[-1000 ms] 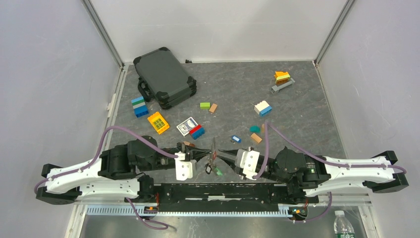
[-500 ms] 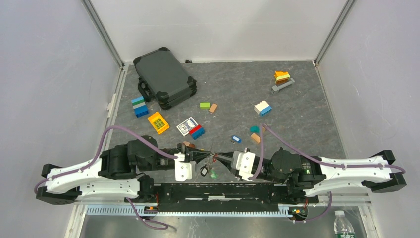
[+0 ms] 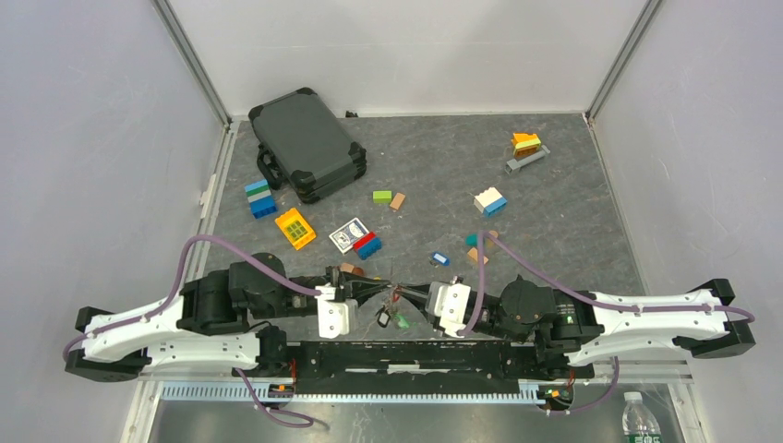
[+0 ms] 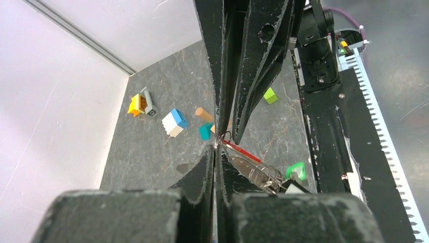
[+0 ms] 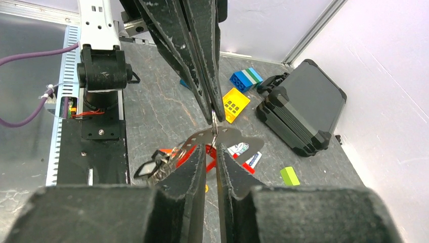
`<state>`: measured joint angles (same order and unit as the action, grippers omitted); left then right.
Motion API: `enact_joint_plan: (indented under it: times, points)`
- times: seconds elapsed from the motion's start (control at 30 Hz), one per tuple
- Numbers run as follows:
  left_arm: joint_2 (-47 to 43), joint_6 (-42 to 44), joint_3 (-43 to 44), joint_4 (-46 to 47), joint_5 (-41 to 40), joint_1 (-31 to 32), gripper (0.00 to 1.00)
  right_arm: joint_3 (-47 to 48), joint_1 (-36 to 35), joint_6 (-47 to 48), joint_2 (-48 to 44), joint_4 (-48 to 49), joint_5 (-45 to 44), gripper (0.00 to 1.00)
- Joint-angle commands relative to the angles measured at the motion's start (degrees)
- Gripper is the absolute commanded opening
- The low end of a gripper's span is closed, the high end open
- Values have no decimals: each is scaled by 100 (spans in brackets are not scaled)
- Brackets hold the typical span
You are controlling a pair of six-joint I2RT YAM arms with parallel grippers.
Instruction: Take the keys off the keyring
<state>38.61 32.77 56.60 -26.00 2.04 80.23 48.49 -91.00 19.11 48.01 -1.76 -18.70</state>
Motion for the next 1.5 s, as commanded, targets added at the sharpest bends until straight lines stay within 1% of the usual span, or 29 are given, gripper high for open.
enact_joint_plan:
  times: [0.0,0.17,0.23,0.53,0.57,0.6,0.63,0.7,0.77,0.8,1.47]
  points:
    - [-134,-181,84,447,64,28,2,-33,-5,-48,6,193,-134,15]
    - [-126,-206,92,453,107,28,2,-33,-8,-65,-3,188,-82,7]
    - [-118,-211,84,473,123,28,2,-28,-5,-81,-20,186,-63,5]
    - [-153,-253,38,577,191,27,2,-33,-6,-118,-42,190,-61,3]
    - [-153,-259,35,587,199,28,2,-39,-5,-118,-38,191,-71,4]
    - [-163,-269,36,587,204,28,2,-41,-5,-123,-47,185,-89,6]
    - [-168,-268,35,587,209,23,2,-46,-12,-135,-53,193,-106,8]
    - [-158,-274,34,579,209,23,2,-70,-12,-145,-81,258,-134,17]
    - [-145,-275,35,578,218,28,2,-109,-6,-145,-136,312,-131,22]
    - [-150,-276,31,581,215,28,2,-118,-5,-145,-155,332,-134,22]
    - [-79,-307,5,640,253,21,2,-85,-5,-163,-90,475,-29,17]
